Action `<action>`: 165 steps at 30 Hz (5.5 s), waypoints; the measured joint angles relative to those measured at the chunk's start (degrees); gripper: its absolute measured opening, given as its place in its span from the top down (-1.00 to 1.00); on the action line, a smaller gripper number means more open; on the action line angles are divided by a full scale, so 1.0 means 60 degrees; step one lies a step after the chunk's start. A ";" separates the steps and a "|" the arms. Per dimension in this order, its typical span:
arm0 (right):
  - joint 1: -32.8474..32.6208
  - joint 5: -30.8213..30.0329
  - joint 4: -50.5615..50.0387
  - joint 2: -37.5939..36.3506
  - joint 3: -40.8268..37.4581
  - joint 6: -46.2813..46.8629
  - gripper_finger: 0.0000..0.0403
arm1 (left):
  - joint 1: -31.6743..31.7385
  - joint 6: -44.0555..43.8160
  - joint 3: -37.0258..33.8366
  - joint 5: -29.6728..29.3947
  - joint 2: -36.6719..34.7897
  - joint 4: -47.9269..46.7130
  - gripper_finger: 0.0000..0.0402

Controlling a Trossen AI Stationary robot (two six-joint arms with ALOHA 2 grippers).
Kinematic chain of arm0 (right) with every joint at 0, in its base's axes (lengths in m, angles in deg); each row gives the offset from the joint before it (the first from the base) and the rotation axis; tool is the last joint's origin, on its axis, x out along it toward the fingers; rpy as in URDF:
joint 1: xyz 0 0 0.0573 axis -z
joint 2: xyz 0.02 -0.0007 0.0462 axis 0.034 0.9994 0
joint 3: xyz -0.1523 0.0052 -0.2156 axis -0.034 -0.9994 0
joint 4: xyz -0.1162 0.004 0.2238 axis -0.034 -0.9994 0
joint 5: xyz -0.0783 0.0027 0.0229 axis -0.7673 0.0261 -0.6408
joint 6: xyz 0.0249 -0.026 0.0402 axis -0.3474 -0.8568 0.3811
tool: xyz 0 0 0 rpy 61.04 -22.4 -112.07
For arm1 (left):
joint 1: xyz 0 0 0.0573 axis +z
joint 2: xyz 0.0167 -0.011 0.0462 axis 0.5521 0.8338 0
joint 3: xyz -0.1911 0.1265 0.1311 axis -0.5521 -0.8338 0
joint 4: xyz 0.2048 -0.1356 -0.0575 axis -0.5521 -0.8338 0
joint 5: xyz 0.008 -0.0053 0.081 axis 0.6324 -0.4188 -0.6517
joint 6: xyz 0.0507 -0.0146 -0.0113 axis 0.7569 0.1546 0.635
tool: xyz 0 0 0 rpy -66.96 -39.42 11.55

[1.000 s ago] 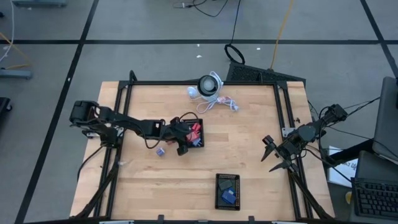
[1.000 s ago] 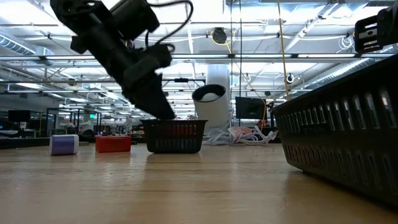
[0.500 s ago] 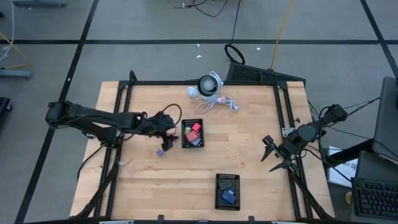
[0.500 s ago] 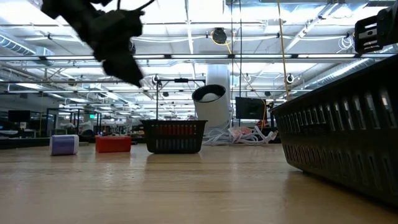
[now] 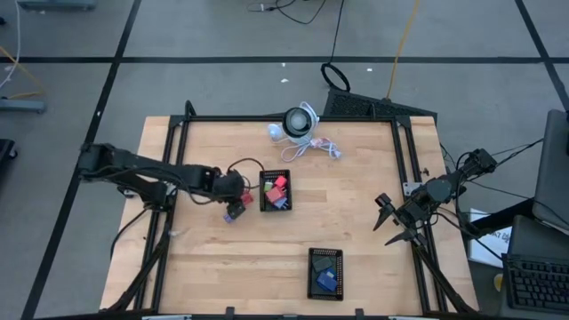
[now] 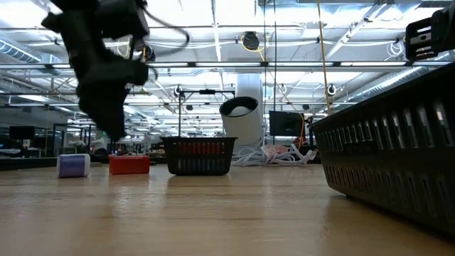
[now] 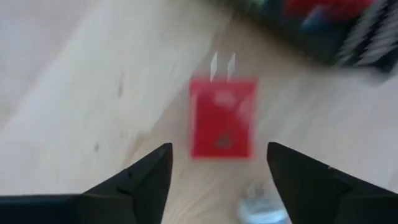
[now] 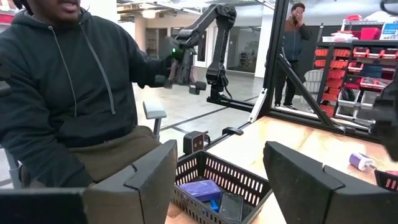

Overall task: Pick & Place Office items
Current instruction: Put the red charger into the top black basket

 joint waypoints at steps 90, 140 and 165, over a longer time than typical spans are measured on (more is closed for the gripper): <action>-0.0004 -0.0004 -0.0002 0.0004 -0.0002 0.0000 -0.15 | -0.0047 0.1334 -0.0062 -0.0734 0.1998 0.1850 -0.75; -0.0003 -0.0003 -0.0004 0.0001 -0.0003 -0.0001 -0.13 | -0.0178 0.4025 -0.0055 -0.2585 -0.1467 0.3167 -0.03; 0.0000 -0.0002 -0.0002 0.0002 0.0000 0.0000 -0.15 | -0.0650 0.3849 0.0171 0.2918 -0.1408 0.8335 -0.03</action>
